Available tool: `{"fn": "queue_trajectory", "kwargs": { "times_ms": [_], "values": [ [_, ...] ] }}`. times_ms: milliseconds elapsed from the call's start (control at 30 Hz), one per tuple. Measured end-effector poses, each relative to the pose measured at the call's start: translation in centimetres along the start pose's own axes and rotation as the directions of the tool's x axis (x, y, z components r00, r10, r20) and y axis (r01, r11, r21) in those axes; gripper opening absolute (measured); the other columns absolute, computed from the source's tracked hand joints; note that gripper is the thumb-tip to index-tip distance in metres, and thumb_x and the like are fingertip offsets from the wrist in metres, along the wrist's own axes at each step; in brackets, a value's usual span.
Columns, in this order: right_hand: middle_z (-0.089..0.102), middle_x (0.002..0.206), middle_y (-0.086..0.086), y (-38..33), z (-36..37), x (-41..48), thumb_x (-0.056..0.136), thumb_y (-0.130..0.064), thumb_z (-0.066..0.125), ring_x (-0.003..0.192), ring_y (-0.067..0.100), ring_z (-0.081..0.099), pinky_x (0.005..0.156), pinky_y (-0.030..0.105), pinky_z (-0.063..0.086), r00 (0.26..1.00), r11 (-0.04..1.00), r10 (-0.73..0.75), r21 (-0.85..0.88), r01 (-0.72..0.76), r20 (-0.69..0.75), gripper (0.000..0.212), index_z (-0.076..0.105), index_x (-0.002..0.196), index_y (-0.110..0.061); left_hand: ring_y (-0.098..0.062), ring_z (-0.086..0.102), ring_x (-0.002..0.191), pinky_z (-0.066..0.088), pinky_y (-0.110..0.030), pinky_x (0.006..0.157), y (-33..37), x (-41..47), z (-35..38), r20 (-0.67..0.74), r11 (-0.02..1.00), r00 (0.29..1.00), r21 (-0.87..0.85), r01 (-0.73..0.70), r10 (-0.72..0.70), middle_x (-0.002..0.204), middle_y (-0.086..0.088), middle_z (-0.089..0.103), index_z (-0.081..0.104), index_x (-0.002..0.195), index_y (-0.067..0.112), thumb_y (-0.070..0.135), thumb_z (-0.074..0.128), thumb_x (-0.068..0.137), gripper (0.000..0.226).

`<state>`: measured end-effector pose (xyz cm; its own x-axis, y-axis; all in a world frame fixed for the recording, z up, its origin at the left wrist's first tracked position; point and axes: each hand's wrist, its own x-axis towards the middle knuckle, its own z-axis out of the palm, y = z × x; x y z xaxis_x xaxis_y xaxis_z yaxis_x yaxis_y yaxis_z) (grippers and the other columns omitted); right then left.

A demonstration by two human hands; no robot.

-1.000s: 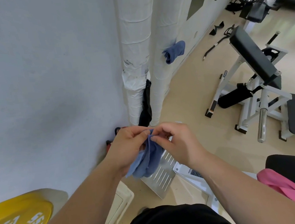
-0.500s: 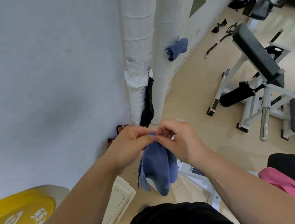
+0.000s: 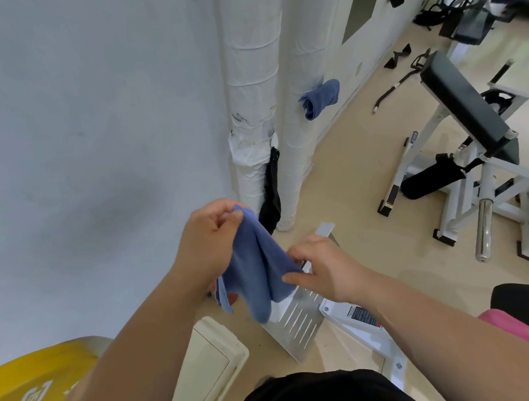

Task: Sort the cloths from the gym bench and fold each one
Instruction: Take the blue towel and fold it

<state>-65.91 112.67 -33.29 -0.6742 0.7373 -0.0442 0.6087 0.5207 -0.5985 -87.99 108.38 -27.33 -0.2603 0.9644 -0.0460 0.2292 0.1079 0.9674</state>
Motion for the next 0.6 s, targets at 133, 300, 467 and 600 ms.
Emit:
{"fn": "queue_trajectory", "kwargs": {
  "times_ms": [133, 300, 467, 600],
  "values": [
    [0.063, 0.077, -0.004, 2.5, -0.4, 0.1, 0.081, -0.053, 0.061, 0.088, 0.023, 0.054, 0.085, 0.040, 0.045, 0.994, 0.965, 0.062, -0.259, -0.037, 0.087, 0.035, 0.067, 0.072, -0.020, -0.005, 0.063, 0.072, 0.050, -0.026, 0.072, -0.9, 2.0, -2.0, -0.152, 0.999, 0.988, 0.001, -0.034, 0.034, 0.074, 0.012, 0.070, 0.068, 0.084, 0.025, 0.012, 0.050, 0.100, 0.028],
    [0.046, 0.103, -0.007, 3.6, -2.0, -0.7, 0.095, -0.053, 0.056, 0.108, 0.019, 0.043, 0.089, 0.033, 0.030, 0.967, 0.852, 0.187, -0.518, -0.072, 0.174, 0.027, 0.073, 0.103, -0.033, -0.009, 0.062, 0.070, 0.051, -0.028, 0.069, -1.7, 3.0, -3.3, -0.279, 0.999, 0.960, -0.020, 0.031, -0.035, 0.077, 0.005, 0.068, 0.065, 0.086, 0.026, 0.015, 0.047, 0.102, 0.026],
    [0.059, 0.100, -0.005, 5.1, -3.2, -1.2, 0.093, -0.051, 0.055, 0.102, 0.021, 0.056, 0.081, 0.032, 0.039, 0.953, 0.818, 0.256, -0.561, -0.125, 0.161, 0.022, 0.063, 0.094, -0.031, -0.013, 0.060, 0.072, 0.051, -0.030, 0.071, -2.9, 3.7, -3.4, -0.295, 0.998, 0.955, 0.030, 0.050, -0.039, 0.079, 0.004, 0.069, 0.066, 0.089, 0.023, 0.016, 0.047, 0.101, 0.024],
    [0.052, 0.063, -0.007, 5.4, -5.5, -1.2, 0.090, -0.040, 0.071, 0.063, 0.014, 0.048, 0.058, 0.030, 0.034, 0.956, 0.935, 0.288, -0.201, -0.293, -0.058, 0.038, 0.048, 0.064, -0.025, -0.018, 0.060, 0.076, 0.050, -0.033, 0.071, -5.2, 4.4, -4.1, -0.315, 0.987, 0.938, 0.017, 0.160, -0.146, 0.084, -0.001, 0.068, 0.067, 0.089, 0.020, 0.017, 0.047, 0.102, 0.024]
  ]
}}
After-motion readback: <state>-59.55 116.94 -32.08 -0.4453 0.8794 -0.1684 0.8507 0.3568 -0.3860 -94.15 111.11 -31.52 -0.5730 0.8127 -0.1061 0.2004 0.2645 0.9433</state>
